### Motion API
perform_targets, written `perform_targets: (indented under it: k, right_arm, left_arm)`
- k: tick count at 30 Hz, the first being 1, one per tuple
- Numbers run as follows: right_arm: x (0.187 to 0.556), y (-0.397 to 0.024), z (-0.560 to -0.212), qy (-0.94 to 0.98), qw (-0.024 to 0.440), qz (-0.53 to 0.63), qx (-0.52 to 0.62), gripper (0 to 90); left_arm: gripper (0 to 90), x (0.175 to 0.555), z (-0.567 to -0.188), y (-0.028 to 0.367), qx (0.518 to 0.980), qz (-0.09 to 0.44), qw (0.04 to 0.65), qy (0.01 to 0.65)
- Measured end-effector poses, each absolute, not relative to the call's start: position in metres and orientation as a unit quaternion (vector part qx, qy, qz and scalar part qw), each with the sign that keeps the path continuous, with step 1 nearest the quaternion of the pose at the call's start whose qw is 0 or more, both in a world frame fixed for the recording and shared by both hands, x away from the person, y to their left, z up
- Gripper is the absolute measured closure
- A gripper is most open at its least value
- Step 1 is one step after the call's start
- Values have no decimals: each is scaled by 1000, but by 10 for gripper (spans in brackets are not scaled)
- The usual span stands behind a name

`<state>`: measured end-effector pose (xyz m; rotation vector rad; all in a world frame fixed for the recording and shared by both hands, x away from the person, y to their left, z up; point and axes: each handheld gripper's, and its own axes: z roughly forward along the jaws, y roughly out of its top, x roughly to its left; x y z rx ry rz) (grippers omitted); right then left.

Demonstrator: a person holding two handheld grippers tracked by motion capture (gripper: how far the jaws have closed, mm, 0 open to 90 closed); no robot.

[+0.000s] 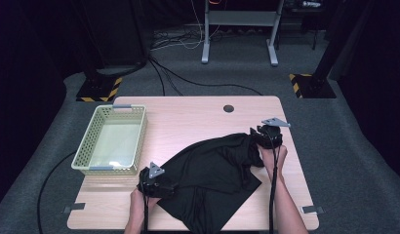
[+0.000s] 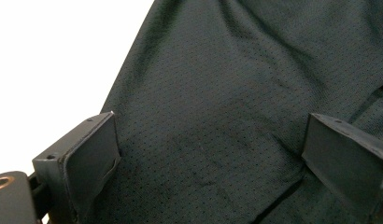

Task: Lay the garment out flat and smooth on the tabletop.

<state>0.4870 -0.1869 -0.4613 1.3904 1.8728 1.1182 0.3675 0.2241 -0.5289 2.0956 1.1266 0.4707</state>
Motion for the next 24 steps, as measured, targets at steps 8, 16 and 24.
perform_targets:
  k: [8, 16, 24]
  right_arm:
    - [439, -168, -484, 727, 214, 421, 499, 440]
    - [433, -152, -510, 745, 220, 381, 501, 713]
    - [459, -170, -513, 736, 242, 369, 513, 797]
  left_arm:
    - [40, 367, -529, 224, 809, 183, 350, 435]
    - [40, 367, -529, 224, 809, 183, 350, 435]
    - [40, 367, -529, 224, 809, 182, 350, 436]
